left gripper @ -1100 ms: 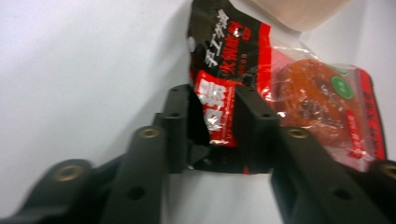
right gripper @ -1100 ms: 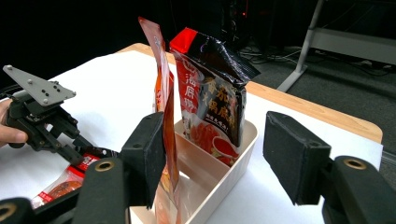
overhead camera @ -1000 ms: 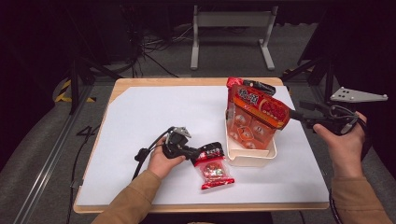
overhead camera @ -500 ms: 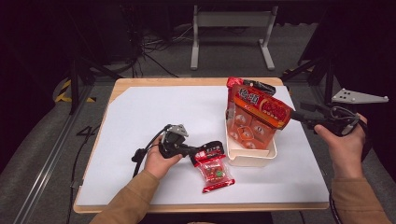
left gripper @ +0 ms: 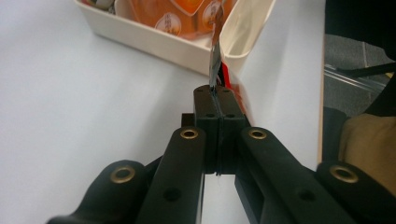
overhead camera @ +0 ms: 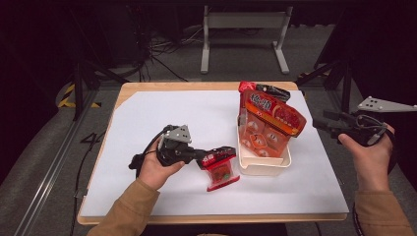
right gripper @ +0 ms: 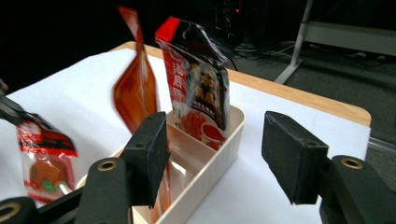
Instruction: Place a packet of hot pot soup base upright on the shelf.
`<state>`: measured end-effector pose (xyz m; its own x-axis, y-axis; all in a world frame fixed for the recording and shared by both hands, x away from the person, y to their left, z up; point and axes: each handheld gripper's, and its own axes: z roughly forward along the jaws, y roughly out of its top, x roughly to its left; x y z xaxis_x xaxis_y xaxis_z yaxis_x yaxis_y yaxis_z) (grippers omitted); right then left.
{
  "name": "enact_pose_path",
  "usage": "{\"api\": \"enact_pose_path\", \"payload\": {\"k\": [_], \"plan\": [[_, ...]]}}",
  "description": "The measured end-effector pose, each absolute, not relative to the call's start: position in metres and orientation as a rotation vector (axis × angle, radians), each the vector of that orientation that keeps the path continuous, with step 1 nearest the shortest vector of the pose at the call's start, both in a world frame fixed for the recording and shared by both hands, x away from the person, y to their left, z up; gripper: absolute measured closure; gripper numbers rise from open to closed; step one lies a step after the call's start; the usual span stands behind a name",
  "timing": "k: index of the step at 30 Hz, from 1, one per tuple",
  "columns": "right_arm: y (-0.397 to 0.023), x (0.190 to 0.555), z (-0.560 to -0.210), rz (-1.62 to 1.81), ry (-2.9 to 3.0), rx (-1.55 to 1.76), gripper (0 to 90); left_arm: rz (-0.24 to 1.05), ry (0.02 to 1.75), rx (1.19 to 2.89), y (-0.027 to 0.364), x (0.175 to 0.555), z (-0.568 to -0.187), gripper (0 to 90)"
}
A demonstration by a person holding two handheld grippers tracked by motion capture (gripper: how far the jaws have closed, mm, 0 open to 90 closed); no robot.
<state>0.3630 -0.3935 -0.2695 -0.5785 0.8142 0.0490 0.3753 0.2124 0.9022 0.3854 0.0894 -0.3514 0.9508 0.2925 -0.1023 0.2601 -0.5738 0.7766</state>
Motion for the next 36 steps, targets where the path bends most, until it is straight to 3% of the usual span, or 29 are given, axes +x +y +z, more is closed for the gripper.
{"api": "enact_pose_path", "payload": {"k": [12, 36], "plan": [[-0.401, 0.364, -0.284, 1.326, 2.045, 1.141, 41.3, 0.156, 0.33, 2.199, 0.103, 0.372, -0.317, 90.0], [-0.403, 0.367, -0.331, 1.339, 2.048, 1.177, 40.5, 0.205, 0.333, 2.166, 0.123, 0.361, -0.285, 90.0]]}}
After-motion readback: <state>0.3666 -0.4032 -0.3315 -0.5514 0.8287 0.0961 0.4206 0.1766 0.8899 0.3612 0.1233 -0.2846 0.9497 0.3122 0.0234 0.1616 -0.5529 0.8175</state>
